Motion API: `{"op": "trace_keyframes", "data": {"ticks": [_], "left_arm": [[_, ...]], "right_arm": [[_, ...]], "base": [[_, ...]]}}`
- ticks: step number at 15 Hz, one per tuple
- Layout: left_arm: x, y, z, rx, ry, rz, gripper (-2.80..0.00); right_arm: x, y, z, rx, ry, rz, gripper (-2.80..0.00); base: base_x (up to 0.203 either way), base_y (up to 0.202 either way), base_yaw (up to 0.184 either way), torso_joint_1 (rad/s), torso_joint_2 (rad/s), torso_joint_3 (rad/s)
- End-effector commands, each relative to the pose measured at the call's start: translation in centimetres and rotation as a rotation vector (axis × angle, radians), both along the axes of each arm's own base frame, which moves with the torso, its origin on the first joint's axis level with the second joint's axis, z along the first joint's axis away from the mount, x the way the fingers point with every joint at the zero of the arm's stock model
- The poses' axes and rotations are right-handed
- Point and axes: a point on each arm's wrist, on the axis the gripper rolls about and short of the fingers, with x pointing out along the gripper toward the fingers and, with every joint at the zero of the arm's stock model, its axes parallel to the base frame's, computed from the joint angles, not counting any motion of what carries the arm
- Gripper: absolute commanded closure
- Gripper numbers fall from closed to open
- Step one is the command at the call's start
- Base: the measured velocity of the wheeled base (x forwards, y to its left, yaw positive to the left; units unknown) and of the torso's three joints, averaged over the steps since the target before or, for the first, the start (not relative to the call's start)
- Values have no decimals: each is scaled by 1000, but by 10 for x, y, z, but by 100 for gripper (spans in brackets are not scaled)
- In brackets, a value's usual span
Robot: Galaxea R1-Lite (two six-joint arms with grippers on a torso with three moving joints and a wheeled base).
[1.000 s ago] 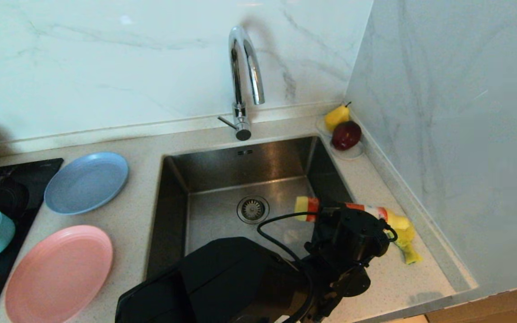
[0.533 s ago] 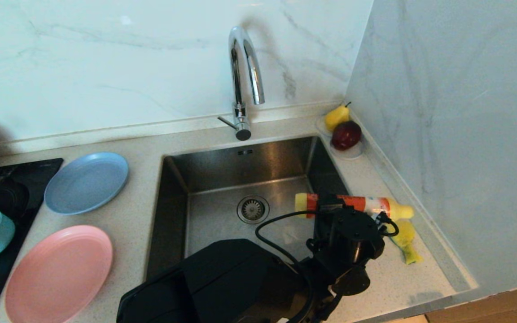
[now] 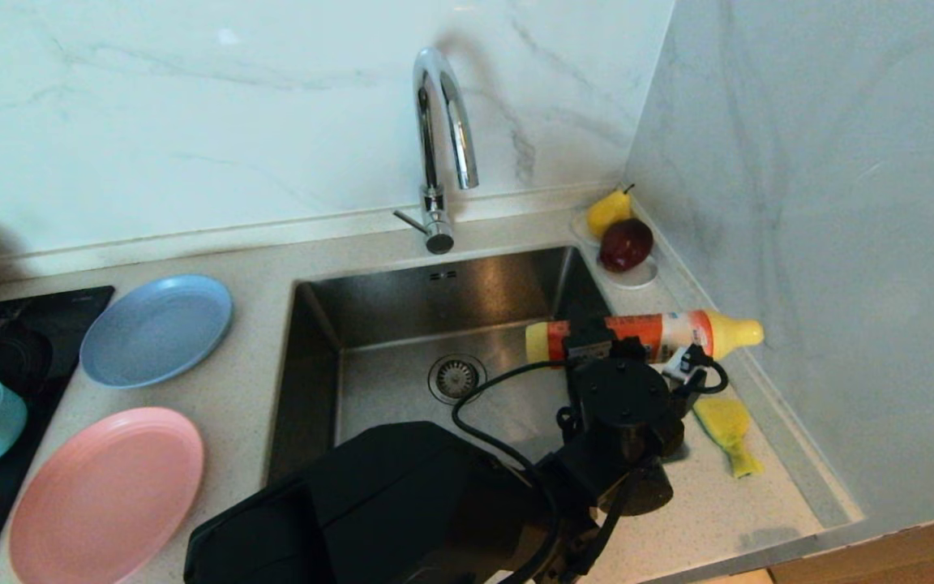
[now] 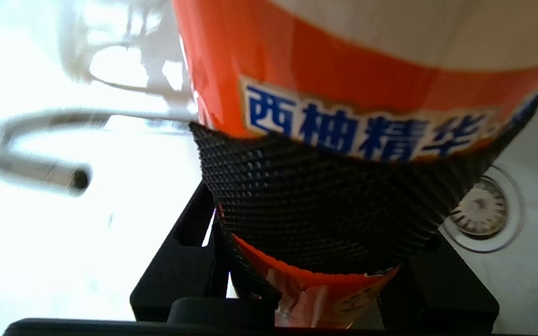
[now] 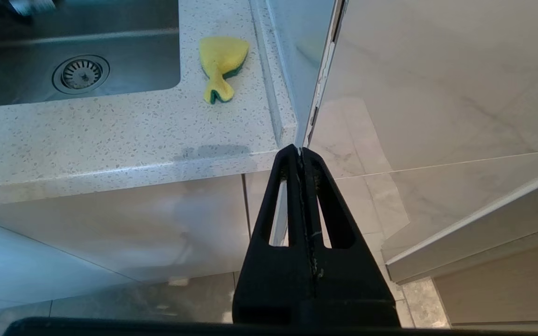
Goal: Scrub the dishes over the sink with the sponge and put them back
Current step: Squeeze it onto the sponge, then place the dish soap on the table
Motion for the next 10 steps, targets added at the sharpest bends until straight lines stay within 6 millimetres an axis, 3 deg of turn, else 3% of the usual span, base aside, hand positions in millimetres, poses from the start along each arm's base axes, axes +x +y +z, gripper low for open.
{"op": "trace_keyframes", "data": {"ticks": [1, 10], "left_arm": [[-2, 5, 19, -83, -42, 40, 0], [-4, 16, 89, -329, -187, 52, 0]], "right_arm": [[0, 0, 0, 0, 0, 1, 0], [0, 0, 0, 0, 0, 1, 0]], "base": [[0, 0, 0, 0, 0, 0], [0, 0, 0, 0, 0, 0]]}}
